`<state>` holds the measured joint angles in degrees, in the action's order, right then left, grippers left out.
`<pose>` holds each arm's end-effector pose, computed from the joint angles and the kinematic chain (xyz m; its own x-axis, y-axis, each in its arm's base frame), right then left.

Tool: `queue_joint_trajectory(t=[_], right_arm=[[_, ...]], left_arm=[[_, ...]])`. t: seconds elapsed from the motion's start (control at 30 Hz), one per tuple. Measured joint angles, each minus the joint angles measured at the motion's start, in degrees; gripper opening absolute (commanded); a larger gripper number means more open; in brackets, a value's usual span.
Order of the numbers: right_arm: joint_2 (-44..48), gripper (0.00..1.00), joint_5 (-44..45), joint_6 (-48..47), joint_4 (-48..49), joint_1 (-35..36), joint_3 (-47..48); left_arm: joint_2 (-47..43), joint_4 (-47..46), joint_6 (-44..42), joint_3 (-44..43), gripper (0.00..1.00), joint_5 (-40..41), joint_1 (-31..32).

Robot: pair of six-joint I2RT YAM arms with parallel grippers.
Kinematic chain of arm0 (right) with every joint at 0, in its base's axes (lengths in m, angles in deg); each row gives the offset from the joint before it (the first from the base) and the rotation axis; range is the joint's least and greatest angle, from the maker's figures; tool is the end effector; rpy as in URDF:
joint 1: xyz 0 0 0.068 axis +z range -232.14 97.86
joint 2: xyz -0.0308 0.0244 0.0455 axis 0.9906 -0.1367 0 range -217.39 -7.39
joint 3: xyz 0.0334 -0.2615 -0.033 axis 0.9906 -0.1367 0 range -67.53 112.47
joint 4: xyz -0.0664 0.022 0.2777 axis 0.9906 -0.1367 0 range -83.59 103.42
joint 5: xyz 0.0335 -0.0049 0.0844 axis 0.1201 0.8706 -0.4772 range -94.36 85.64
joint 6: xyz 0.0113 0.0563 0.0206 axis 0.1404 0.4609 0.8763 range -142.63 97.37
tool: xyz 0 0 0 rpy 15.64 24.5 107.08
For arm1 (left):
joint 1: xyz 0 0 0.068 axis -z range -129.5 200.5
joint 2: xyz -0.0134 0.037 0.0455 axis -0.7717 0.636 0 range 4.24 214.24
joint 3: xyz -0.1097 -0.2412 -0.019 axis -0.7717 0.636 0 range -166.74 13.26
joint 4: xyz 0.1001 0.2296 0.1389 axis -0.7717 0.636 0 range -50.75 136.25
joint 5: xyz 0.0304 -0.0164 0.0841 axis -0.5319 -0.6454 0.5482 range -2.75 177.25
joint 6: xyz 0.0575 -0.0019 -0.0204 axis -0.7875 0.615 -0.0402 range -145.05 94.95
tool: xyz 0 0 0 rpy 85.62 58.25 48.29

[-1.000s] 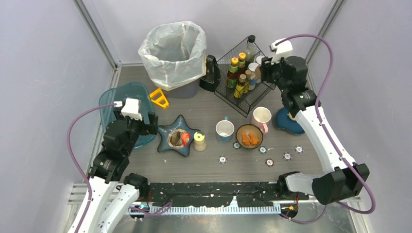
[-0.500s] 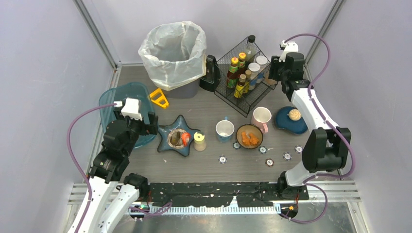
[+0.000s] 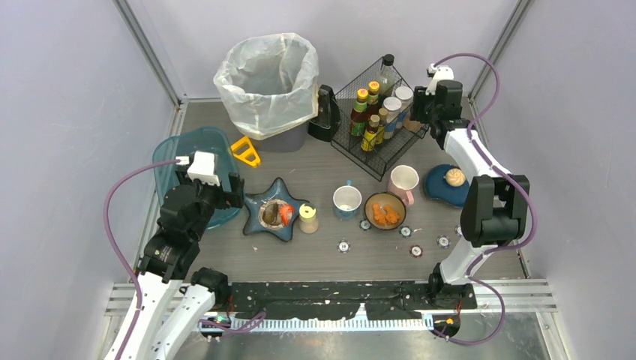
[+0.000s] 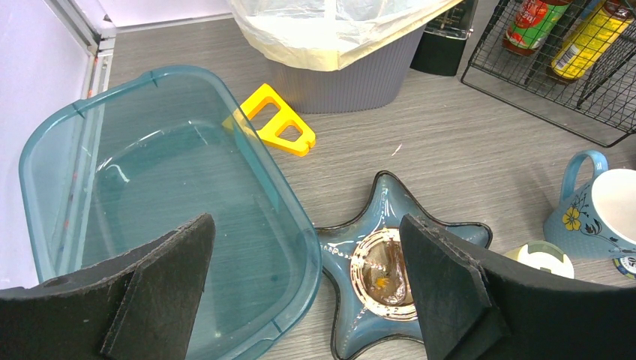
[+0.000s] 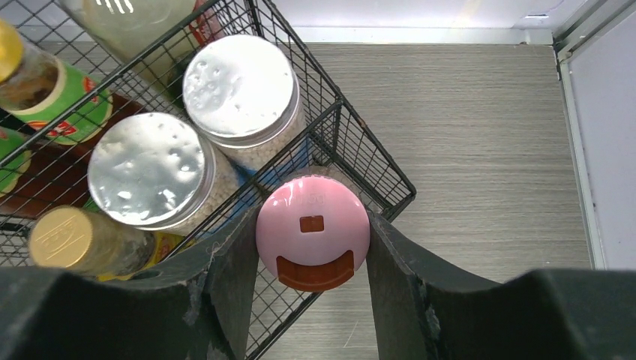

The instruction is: Clear the kitchen counter

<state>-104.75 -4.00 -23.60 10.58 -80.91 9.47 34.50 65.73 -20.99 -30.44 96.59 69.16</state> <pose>0.4380 0.0091 0.2826 -0.3935 -0.0254 -0.9190 -0.0223 0.9996 -0.0181 0.1581 -0.0456 0.3374 -0.2248 0.0022 -0.9744 0.1502 0.9881 -0.0325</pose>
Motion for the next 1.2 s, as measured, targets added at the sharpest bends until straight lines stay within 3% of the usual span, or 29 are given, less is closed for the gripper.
queue_joint_trajectory(t=[0.23,0.37,0.5,0.53,0.63,0.77,0.93,1.2], right_arm=[[-4.74,0.06,0.20,-0.17,-0.09,-0.68,3.37],[-8.48,0.15,0.50,-0.37,-1.33,-0.81,6.12],[-11.78,0.38,0.50,-0.39,-3.32,-0.81,7.74],[-12.33,0.49,0.46,-0.46,-3.02,-0.79,8.13],[-12.52,0.68,0.50,-0.44,-3.93,-0.76,8.83],[-12.02,0.82,0.22,0.00,-4.09,-0.70,8.41],[-6.78,0.88,-0.66,1.16,-4.55,-0.68,5.22],[10.86,0.91,-1.95,3.30,-3.67,4.22,-5.01]], left_arm=[[0.11,0.00,-0.02,0.00,0.95,0.00,0.00],[0.31,0.00,-0.02,0.00,0.95,0.00,0.00],[0.37,0.00,-0.02,0.00,0.95,0.00,0.00],[0.37,0.00,-0.02,0.00,0.95,0.00,0.00],[0.37,0.00,-0.02,0.00,0.95,0.00,0.00],[0.37,0.00,-0.02,0.00,0.95,0.00,0.00],[0.37,0.00,0.00,0.00,0.95,-0.02,0.00],[0.37,0.00,0.00,0.00,0.95,-0.07,0.00]])
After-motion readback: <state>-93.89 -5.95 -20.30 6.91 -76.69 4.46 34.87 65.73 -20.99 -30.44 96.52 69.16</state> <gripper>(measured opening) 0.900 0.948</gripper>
